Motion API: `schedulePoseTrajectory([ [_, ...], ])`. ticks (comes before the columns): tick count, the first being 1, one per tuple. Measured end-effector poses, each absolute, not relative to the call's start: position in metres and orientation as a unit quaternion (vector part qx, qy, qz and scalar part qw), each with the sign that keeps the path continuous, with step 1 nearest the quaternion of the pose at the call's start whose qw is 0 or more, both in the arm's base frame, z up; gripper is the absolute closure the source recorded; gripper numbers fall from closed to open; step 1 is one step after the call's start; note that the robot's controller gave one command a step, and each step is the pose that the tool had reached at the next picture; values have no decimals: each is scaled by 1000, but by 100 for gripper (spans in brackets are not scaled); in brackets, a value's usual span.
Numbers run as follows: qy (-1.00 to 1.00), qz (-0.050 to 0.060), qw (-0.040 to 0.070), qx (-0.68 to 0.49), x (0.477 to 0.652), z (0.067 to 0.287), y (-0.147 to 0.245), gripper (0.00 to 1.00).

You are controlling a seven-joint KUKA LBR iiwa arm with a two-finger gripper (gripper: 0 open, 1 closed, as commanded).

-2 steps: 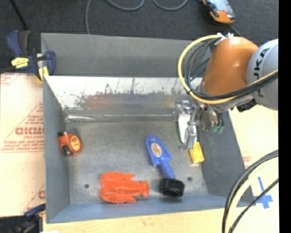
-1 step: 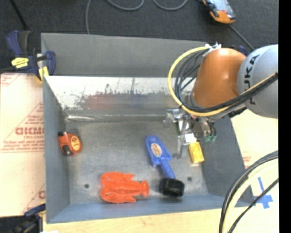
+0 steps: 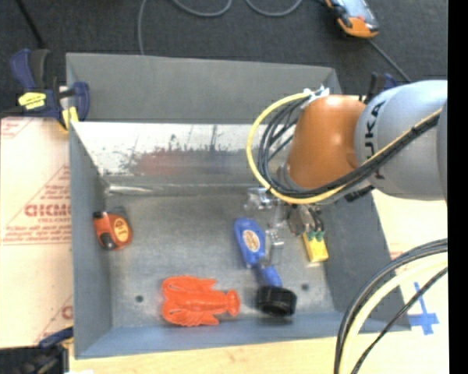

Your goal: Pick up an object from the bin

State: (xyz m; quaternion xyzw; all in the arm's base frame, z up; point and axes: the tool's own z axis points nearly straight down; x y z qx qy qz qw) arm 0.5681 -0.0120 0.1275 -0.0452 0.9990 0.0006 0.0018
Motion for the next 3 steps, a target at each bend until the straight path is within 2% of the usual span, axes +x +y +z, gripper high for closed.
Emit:
schedulePoseTrajectory([
  [1, 1000, 0, 1, 8, 566, 100, 4, 0],
  [2, 999, 0, 2, 42, 554, 81, 6, 0],
  [3, 999, 0, 4, 49, 524, 76, 0, 0],
])
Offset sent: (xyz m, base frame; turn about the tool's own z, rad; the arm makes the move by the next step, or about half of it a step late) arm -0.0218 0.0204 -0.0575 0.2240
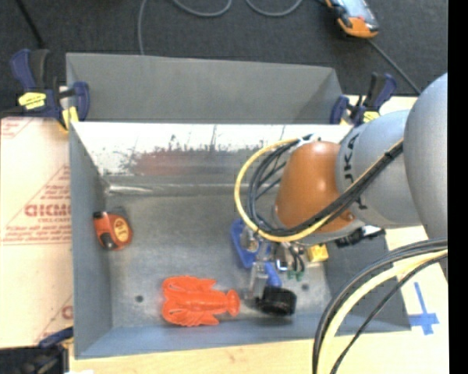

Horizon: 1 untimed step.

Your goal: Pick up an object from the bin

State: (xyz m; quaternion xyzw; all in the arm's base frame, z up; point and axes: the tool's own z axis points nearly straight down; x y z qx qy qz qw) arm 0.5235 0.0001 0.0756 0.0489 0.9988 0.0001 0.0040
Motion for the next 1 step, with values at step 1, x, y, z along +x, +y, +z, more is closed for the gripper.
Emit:
schedulePoseTrajectory([
  [1, 1000, 0, 1, 13, 509, 72, -16, 0],
])
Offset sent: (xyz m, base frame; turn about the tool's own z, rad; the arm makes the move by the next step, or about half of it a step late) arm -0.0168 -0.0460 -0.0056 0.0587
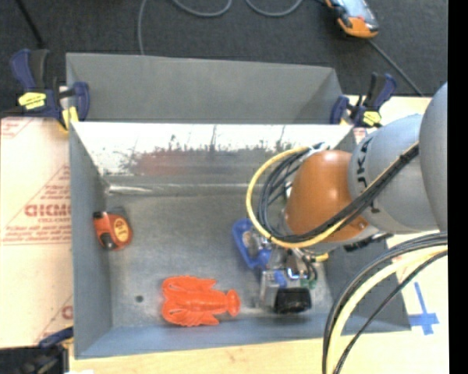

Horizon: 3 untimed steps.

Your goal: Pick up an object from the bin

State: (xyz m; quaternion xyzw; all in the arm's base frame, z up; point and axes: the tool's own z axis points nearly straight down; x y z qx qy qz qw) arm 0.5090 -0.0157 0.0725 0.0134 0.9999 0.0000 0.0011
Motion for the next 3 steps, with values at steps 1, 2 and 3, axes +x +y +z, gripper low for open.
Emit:
schedulePoseTrajectory([
  [1, 997, 1, 2, 72, 509, 71, -40, 0],
  [2, 995, 0, 16, 98, 498, 76, -48, 100],
  [3, 995, 0, 16, 97, 498, 76, -48, 100],
])
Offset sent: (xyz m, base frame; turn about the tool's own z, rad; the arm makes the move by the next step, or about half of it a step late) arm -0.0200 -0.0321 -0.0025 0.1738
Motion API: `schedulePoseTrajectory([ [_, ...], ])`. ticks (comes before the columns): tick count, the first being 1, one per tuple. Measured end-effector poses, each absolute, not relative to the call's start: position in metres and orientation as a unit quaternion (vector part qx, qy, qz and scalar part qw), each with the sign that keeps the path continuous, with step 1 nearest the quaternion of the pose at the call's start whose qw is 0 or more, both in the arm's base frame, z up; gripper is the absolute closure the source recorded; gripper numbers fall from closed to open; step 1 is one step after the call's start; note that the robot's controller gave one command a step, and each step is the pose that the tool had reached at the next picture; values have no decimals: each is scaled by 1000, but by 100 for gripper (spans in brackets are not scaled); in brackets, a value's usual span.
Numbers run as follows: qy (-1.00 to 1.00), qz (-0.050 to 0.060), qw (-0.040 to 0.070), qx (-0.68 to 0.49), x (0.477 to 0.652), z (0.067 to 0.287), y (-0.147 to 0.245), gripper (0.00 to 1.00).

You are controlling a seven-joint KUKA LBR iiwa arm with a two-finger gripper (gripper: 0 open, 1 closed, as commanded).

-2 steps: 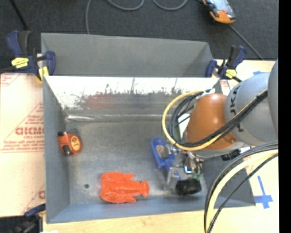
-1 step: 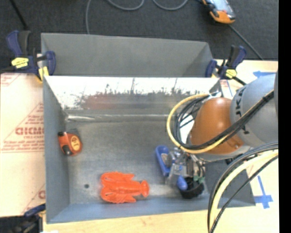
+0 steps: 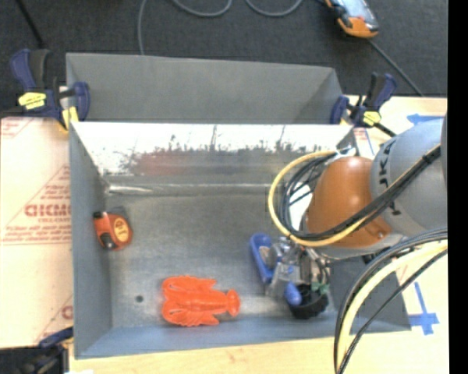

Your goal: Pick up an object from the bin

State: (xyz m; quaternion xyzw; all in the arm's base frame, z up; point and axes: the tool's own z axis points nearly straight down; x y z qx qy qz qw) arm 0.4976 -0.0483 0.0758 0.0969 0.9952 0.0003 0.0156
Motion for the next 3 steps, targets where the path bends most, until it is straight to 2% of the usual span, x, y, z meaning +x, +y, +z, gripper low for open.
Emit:
schedulePoseTrajectory([
  [1, 995, 0, 16, 97, 498, 76, -48, 100],
  [2, 996, 0, 2, 91, 495, 218, -64, 100],
  [3, 996, 0, 1, 91, 495, 218, -64, 100],
])
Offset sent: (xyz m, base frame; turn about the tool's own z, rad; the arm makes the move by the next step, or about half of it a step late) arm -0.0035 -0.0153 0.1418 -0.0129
